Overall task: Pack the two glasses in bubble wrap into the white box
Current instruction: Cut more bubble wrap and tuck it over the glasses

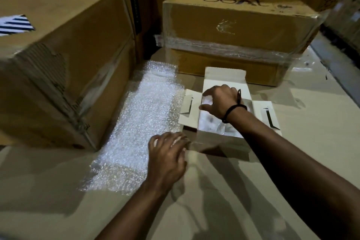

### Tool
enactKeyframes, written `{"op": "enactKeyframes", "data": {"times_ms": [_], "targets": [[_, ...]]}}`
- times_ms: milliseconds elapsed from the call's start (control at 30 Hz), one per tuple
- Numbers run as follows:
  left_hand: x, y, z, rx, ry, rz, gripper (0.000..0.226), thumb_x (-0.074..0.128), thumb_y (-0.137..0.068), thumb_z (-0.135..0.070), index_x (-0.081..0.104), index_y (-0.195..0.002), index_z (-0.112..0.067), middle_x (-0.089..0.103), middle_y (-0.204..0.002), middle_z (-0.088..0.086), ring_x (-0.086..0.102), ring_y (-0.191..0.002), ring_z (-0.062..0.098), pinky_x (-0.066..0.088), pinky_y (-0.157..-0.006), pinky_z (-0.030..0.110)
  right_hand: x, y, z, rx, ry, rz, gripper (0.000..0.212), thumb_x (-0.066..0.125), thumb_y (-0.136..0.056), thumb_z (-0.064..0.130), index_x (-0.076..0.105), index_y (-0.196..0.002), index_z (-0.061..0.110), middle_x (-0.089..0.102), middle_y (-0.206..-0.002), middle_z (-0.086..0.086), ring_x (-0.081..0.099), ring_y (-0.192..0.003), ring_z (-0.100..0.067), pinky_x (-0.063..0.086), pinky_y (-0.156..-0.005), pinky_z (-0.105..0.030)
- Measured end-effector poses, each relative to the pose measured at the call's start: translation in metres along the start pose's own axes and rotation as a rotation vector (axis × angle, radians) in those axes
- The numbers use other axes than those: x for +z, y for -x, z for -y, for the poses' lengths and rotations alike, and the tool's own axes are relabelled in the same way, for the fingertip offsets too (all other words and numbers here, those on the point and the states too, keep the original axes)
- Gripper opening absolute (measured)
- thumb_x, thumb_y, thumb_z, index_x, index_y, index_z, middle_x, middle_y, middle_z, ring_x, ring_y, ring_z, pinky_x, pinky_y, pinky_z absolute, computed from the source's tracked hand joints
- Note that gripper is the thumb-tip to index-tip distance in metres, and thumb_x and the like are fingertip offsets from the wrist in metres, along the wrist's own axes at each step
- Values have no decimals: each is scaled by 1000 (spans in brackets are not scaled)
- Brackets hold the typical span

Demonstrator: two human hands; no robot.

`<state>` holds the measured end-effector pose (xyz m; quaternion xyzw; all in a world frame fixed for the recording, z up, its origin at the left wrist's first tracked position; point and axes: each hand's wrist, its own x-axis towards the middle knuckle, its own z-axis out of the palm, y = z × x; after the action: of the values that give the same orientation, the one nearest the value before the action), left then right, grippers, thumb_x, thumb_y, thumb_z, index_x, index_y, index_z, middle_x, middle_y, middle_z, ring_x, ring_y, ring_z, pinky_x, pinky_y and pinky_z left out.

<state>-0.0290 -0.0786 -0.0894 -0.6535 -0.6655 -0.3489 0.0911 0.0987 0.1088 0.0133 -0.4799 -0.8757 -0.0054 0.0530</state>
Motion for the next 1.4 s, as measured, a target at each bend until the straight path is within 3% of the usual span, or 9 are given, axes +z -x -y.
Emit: {"op": "enactKeyframes", "data": {"times_ms": [133, 267, 533, 767, 867, 933, 1067, 1133, 1400], "targets": [[-21, 23, 54, -310, -177, 204, 42, 60, -77, -35, 70, -116, -26, 61, -132, 0, 52, -122, 24, 27, -99, 39, 5, 55, 45, -19, -433, -278, 25, 66, -86, 36, 69, -105, 20, 69, -107, -1, 61, -97, -23, 43, -81, -30], [-32, 30, 78, -371, -186, 405, 43, 56, -77, -44, 71, -115, -29, 62, -132, 0, 54, -123, 26, 38, -98, 44, 64, 100, 92, 8, -605, -184, 20, 63, -84, 26, 72, -97, 15, 71, -96, -6, 65, -89, -27, 48, -75, -30], [-37, 19, 81, -326, -96, 194, 3, 74, -83, -25, 77, -85, -26, 72, -90, -6, 61, -84, 26, 49, -71, 36, 138, 120, 117, -36, -311, -190, 41, 45, -81, 38, 70, -102, 14, 68, -109, -11, 64, -96, -31, 48, -86, -33], [-48, 12, 72, -400, 73, 133, 13, 66, -90, -36, 77, -91, -28, 66, -85, -4, 60, -82, 22, 47, -67, 32, 100, 117, 127, 507, -1118, 84, 61, 62, -62, 77, 66, -86, 21, 65, -76, 0, 61, -70, -20, 52, -67, -37], [-55, 8, 69, -429, 222, 145, 18, 65, -90, -42, 76, -92, -29, 67, -87, -10, 61, -80, 13, 47, -67, 28, 93, 120, 120, 414, -1169, 149, 19, 80, -74, 26, 67, -63, 17, 63, -58, 6, 57, -55, -10, 52, -61, -35], [-59, 9, 71, -416, 329, 132, 23, 63, -90, -45, 76, -93, -27, 67, -86, -13, 60, -78, 8, 48, -69, 27, 75, 126, 102, 347, -1223, 143, 32, 71, -81, 3, 62, -54, 18, 59, -53, 7, 52, -51, -5, 46, -57, -24], [-52, 16, 71, -233, 370, 151, 37, 54, -89, -55, 77, -95, -26, 66, -96, -11, 58, -95, 15, 48, -82, 35, 39, 149, 59, 363, -1697, 241, 22, 46, -84, -7, 66, -93, -10, 70, -94, -24, 68, -78, -29, 57, -65, -33], [-46, 22, 60, -102, 333, 162, 37, 52, -87, -55, 75, -101, -30, 66, -108, -9, 57, -105, 17, 44, -89, 39, 30, 164, 39, 450, -1870, 260, 24, 40, -81, -12, 63, -87, -12, 68, -83, -27, 68, -66, -33, 58, -57, -38], [-21, 48, -18, 97, 31, 503, 63, 27, -88, -68, 46, -141, -39, 31, -157, -6, 25, -145, 20, 12, -113, 39, 38, 199, -66, 654, -1180, 376, 17, 69, -62, 3, 54, -55, 8, 46, -58, -13, 43, -44, -20, 36, -47, -24]]}}
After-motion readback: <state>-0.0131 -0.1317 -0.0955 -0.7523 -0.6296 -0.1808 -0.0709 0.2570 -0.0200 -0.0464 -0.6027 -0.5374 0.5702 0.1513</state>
